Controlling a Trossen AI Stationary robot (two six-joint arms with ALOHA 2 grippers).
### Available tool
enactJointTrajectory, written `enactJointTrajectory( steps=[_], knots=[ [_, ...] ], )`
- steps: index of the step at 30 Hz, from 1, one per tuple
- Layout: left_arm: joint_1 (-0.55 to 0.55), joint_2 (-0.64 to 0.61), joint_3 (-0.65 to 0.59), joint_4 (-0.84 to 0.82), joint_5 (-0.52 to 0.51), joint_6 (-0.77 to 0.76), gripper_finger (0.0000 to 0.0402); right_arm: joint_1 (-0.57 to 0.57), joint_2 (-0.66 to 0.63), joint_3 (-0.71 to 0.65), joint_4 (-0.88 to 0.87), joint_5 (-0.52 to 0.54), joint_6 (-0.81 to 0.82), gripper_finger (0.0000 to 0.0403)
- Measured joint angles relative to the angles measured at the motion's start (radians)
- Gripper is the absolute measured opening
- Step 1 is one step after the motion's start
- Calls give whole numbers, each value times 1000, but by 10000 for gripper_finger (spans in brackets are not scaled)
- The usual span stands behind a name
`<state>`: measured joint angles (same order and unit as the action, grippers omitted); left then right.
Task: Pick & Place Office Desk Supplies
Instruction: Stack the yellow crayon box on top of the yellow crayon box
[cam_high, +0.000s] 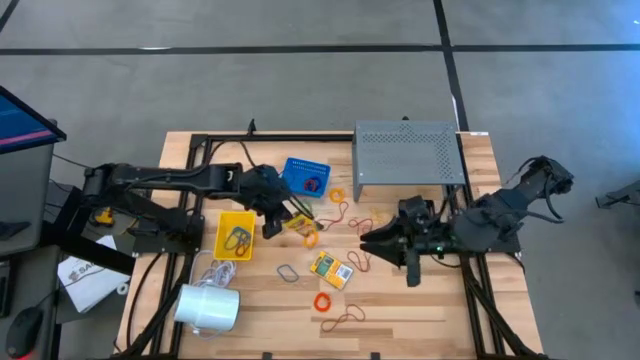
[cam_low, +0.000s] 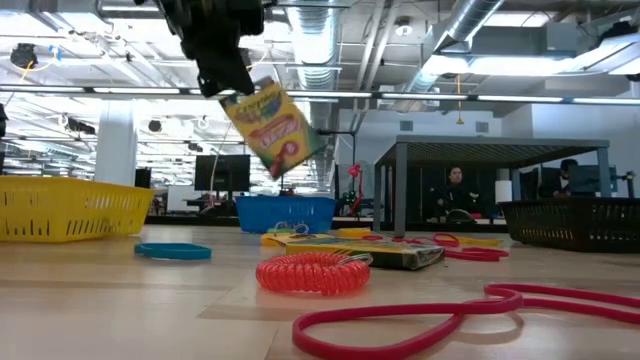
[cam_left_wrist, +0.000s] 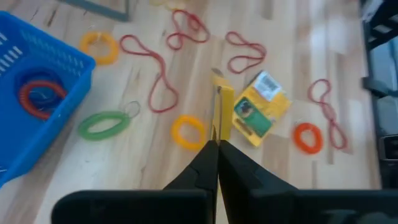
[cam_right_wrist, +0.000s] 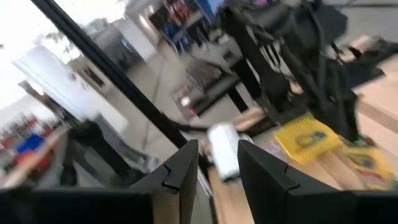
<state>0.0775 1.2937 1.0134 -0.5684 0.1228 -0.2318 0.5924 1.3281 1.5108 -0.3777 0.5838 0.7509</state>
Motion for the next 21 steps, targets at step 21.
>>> enactJointTrajectory(
  steps=[21],
  knots=[
    [-158,-242,0,267,14,-164,0,-370,72,0,-180,-464,-64,210]
  ],
)
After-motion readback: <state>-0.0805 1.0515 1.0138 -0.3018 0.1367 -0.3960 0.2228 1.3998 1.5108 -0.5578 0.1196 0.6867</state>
